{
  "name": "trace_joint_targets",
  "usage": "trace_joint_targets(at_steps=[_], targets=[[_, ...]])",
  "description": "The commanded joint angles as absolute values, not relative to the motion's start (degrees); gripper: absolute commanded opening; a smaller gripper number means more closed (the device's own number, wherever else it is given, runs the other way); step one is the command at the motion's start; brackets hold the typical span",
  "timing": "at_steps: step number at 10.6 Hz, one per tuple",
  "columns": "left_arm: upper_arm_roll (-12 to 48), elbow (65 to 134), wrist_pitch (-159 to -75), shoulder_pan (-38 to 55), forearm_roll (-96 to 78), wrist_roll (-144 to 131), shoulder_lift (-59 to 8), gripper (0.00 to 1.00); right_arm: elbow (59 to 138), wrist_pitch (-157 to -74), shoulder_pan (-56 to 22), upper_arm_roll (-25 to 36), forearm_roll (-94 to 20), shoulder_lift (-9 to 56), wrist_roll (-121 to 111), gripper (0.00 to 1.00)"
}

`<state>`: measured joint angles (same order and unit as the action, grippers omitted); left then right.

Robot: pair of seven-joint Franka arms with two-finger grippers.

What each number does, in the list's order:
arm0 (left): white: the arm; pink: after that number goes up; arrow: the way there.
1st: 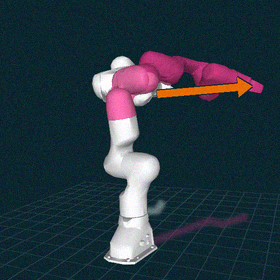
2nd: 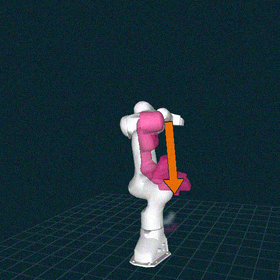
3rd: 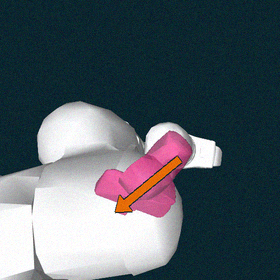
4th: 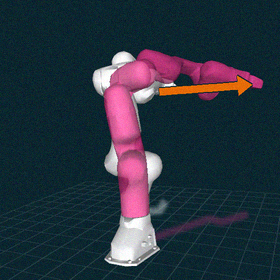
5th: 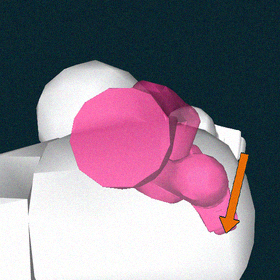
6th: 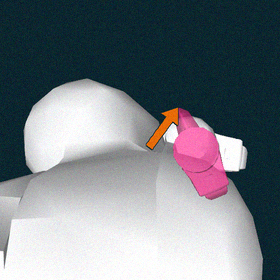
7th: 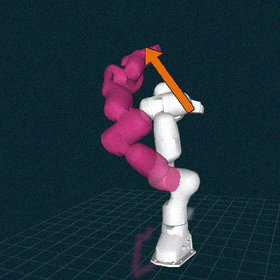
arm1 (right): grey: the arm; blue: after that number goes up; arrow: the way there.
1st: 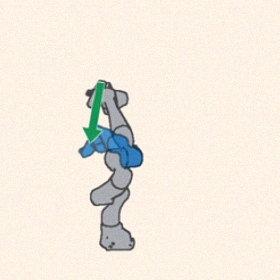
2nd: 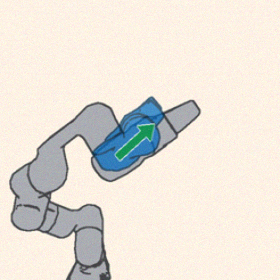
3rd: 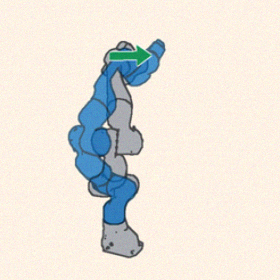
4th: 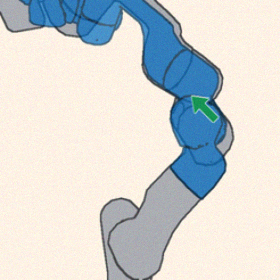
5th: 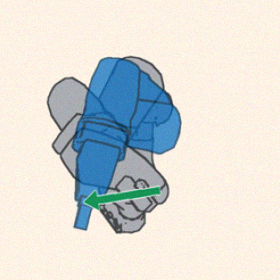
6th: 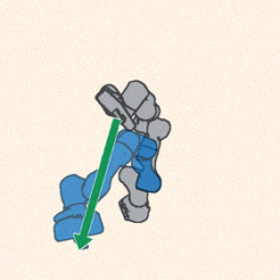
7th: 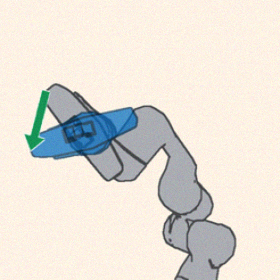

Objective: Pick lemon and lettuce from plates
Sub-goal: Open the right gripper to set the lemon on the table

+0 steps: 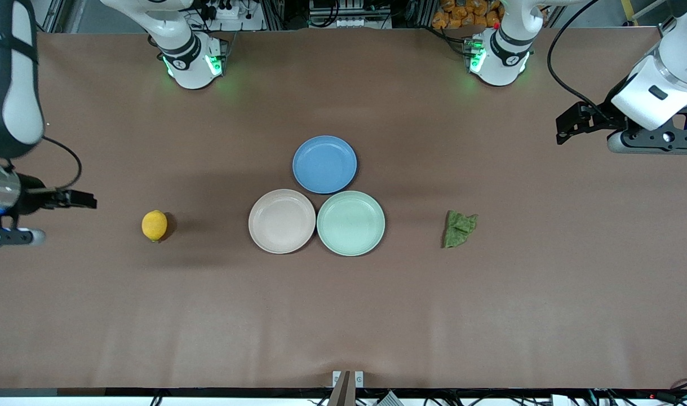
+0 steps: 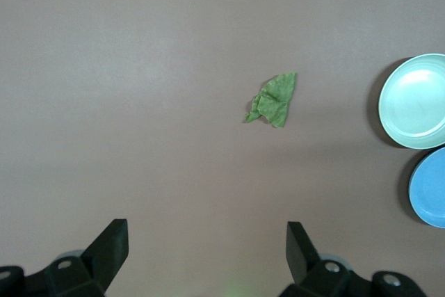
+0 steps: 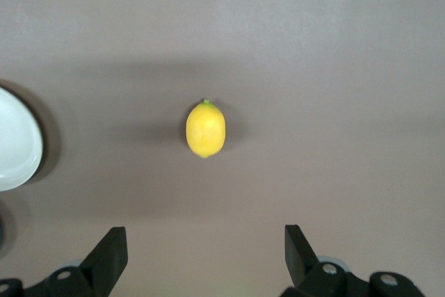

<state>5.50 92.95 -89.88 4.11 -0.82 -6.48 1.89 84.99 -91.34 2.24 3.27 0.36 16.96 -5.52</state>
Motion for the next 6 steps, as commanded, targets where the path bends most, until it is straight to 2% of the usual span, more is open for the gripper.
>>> trace_joint_targets(at_steps=[1,3,6], targets=[[5.7,92.0,-88.8,3.6,-1.6,-5.4,1.6,1.00,84.7,-85.5,2.5,2.0,0.1,11.5,-2.8,1.00],[5.7,92.0,-88.9,3.5,-1.6,-5.4,1.5,1.00,82.0,-80.1,1.4,1.8,0.1,10.9,0.5,1.00],[5.7,92.0,-88.9,3.4,-1.6,-5.3,1.2,1.00,82.3,-78.4,0.3,1.8,0.1,8.4,0.9,1.00]])
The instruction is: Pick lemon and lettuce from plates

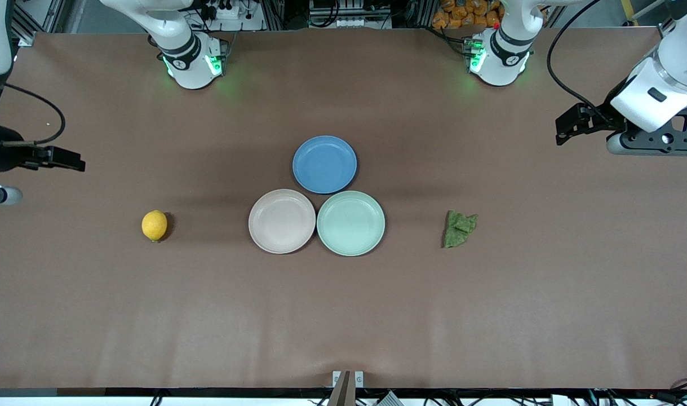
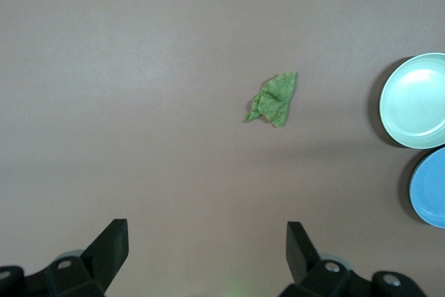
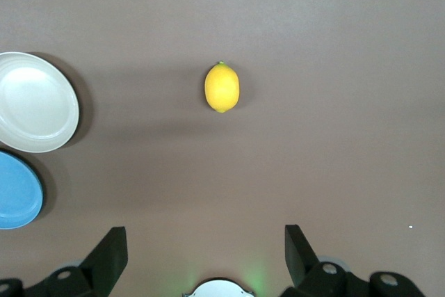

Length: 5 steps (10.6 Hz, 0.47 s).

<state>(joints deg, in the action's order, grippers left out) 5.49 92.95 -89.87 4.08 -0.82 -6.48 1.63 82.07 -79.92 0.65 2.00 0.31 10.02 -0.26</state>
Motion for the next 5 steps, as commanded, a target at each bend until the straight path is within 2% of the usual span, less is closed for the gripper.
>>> trace_joint_targets(at_steps=[1,5], targets=[[5.7,92.0,-88.9,3.4,-1.6,-5.3,1.2,1.00,82.7,-78.1,-0.1,1.9,0.1,7.7,1.0,1.00],[5.7,92.0,-88.9,3.4,-1.6,-5.7,1.1,1.00,84.3,-78.9,0.2,2.1,0.1,7.3,1.0,1.00]])
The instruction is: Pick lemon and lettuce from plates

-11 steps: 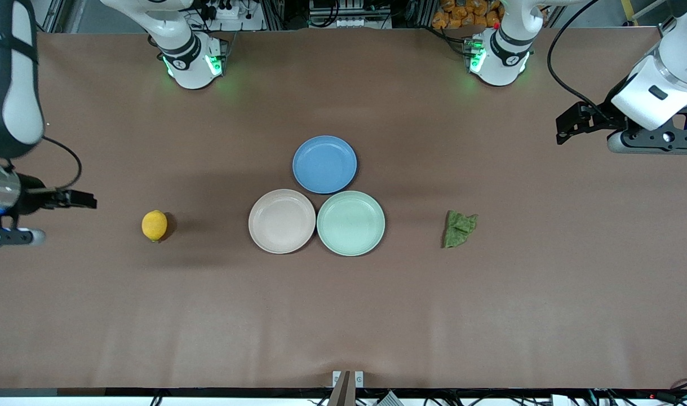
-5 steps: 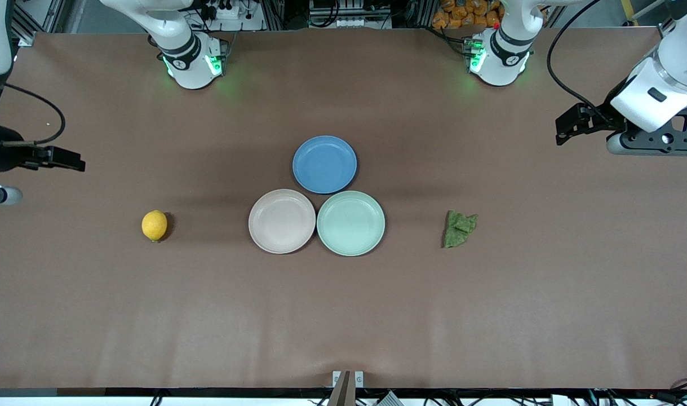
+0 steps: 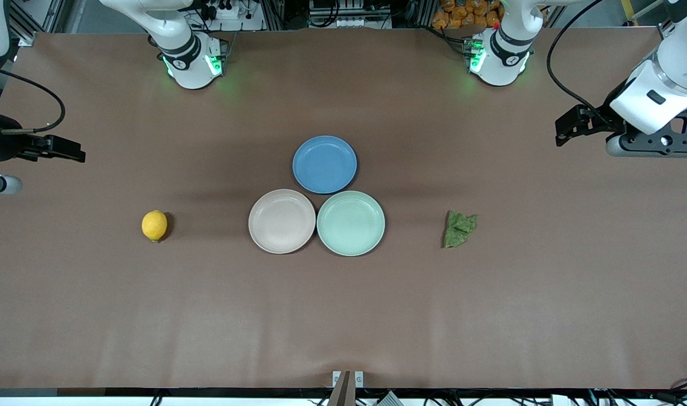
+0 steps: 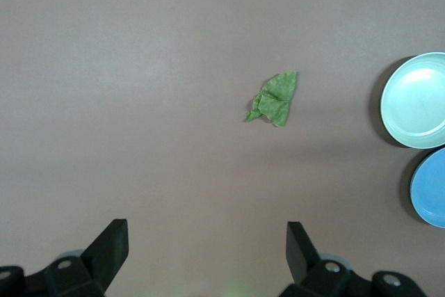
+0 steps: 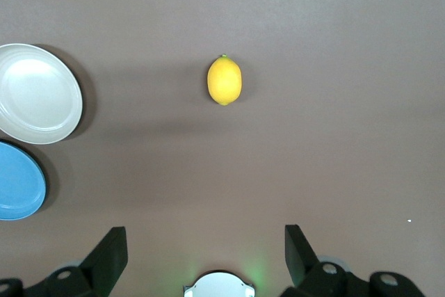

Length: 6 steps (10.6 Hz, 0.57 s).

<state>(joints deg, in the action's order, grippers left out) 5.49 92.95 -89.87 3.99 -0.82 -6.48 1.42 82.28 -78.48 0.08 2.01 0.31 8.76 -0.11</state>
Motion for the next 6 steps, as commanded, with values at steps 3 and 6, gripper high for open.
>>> trace_joint_targets(at_steps=[3,6], targets=[[5.7,92.1,-88.9,3.5,-1.6,-5.9,1.1,1.00,87.0,-80.3,-0.2,2.0,0.1,4.2,1.1,1.00],[5.7,92.0,-88.9,3.5,-1.6,-5.9,0.8,1.00,89.6,-81.1,-0.3,1.9,0.1,2.0,1.1,1.00]])
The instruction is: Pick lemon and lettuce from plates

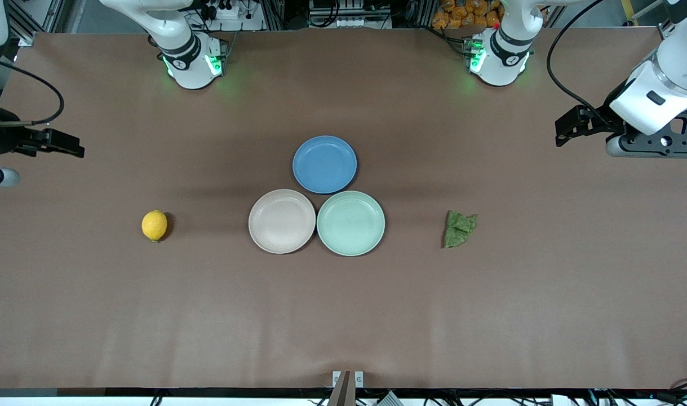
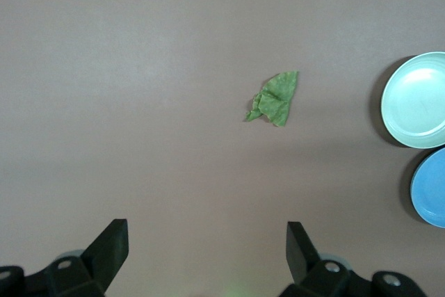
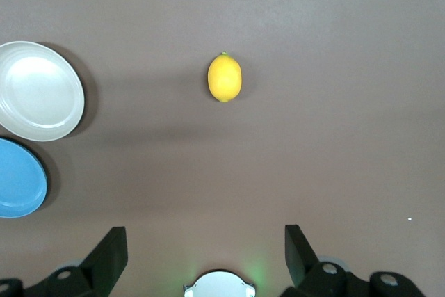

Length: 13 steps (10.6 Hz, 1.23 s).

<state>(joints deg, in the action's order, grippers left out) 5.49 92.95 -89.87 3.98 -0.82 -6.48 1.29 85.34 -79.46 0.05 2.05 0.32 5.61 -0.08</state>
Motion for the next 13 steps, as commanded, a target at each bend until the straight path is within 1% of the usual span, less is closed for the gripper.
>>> trace_joint_targets(at_steps=[1,6,10,13], targets=[[5.7,92.0,-88.9,3.3,-1.6,-5.8,0.8,1.00,89.6,-81.0,-0.4,1.8,0.1,2.0,1.1,1.00],[5.7,91.8,-88.9,3.3,-1.7,-5.9,0.7,1.00,89.5,-81.6,-0.4,1.7,0.2,1.7,1.1,1.00],[5.7,91.8,-88.9,3.5,-1.7,-6.0,0.7,1.00,89.4,-85.8,-0.3,1.8,0.2,1.8,1.1,1.00],[5.7,91.8,-88.9,3.7,-1.7,-6.1,0.7,1.00,89.2,-87.0,-0.3,1.8,0.2,1.8,1.1,1.00]])
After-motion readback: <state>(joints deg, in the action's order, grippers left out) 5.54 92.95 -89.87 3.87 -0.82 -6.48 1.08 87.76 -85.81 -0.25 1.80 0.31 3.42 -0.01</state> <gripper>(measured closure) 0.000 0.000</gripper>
